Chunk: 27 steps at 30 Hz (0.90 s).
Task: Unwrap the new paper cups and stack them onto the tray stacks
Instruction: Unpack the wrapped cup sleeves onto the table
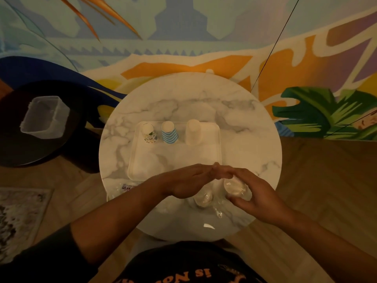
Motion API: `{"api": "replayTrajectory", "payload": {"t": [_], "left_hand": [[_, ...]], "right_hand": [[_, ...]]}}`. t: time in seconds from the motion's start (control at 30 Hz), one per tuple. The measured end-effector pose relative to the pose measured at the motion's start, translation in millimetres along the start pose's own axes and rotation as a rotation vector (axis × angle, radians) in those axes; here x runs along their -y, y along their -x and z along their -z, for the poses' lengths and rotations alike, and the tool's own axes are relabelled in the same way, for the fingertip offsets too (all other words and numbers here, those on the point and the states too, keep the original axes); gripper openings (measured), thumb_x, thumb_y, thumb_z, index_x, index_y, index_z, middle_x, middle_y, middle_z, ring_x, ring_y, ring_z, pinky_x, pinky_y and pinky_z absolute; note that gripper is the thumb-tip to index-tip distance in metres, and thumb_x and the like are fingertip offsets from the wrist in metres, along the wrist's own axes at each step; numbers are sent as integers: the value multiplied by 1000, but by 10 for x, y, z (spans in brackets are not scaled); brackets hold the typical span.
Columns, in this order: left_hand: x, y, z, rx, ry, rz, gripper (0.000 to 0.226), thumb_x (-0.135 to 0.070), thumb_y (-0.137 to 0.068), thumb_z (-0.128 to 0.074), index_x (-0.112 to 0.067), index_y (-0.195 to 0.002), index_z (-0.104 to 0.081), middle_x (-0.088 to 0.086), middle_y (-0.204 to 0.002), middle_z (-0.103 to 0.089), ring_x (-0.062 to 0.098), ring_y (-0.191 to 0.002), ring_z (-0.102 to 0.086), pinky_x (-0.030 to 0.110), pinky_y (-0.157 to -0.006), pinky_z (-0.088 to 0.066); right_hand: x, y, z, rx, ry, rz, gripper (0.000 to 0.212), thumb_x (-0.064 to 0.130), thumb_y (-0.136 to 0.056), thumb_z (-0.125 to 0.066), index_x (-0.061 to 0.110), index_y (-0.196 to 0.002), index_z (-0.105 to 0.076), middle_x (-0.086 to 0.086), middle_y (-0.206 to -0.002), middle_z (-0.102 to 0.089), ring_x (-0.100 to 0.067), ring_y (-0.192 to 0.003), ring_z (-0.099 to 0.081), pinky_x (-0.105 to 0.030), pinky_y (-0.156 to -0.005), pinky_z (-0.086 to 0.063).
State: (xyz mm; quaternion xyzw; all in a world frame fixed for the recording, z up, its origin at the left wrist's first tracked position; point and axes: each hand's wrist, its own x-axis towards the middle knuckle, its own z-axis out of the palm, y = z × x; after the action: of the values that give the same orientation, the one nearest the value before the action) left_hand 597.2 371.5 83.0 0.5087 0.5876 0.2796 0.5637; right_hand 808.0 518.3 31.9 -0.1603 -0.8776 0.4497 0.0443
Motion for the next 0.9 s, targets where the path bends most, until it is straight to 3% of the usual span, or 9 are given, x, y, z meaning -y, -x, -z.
{"api": "replayTrajectory", "payload": {"t": [0.17,0.3,0.4,0.57,0.73,0.9], "left_hand": [[14,132,135,-123,-23,5,91,-88,-84,-11,-37,-152,-41,-19,-146,-54,-2,-134,-48,25,-112,-39],[86,280,295,-205,-127,31,83,-85,-87,-11,-40,-147,-47,-24,-144,-53,-6,-133,-46,25,-113,-37],[150,380,393,-255,-138,57,80,-84,-89,-14,-40,-144,-51,-25,-141,-56,-9,-130,-48,24,-112,-39],[200,553,511,-327,-12,46,89,-89,-84,-20,-32,-144,-53,-23,-136,-60,-7,-128,-50,7,-101,-38],[273,660,635,-401,65,69,91,-93,-79,-21,-34,-140,-54,-22,-132,-64,1,-125,-57,26,-102,-45],[341,775,778,-486,110,63,84,-93,-79,-28,-36,-135,-56,-16,-131,-66,7,-122,-61,30,-100,-49]], "right_hand": [[-47,24,60,-3,105,26,65,60,-86,-67,29,-142,-53,16,-138,-58,2,-123,-55,-22,-101,-48],[-20,51,61,49,131,59,65,66,-88,-61,37,-144,-47,16,-142,-54,3,-128,-52,-17,-105,-43],[2,60,85,134,147,87,64,60,-89,-65,34,-145,-49,17,-144,-53,4,-130,-50,-18,-106,-43],[12,39,194,234,140,69,63,50,-88,-73,38,-145,-49,25,-144,-50,6,-133,-47,-18,-109,-40],[80,-80,353,331,116,19,75,56,-80,-80,42,-145,-46,31,-146,-44,10,-137,-39,-9,-110,-31],[215,-253,571,427,118,-13,81,65,-73,-80,48,-144,-44,33,-147,-42,15,-135,-38,-4,-109,-28]]}}
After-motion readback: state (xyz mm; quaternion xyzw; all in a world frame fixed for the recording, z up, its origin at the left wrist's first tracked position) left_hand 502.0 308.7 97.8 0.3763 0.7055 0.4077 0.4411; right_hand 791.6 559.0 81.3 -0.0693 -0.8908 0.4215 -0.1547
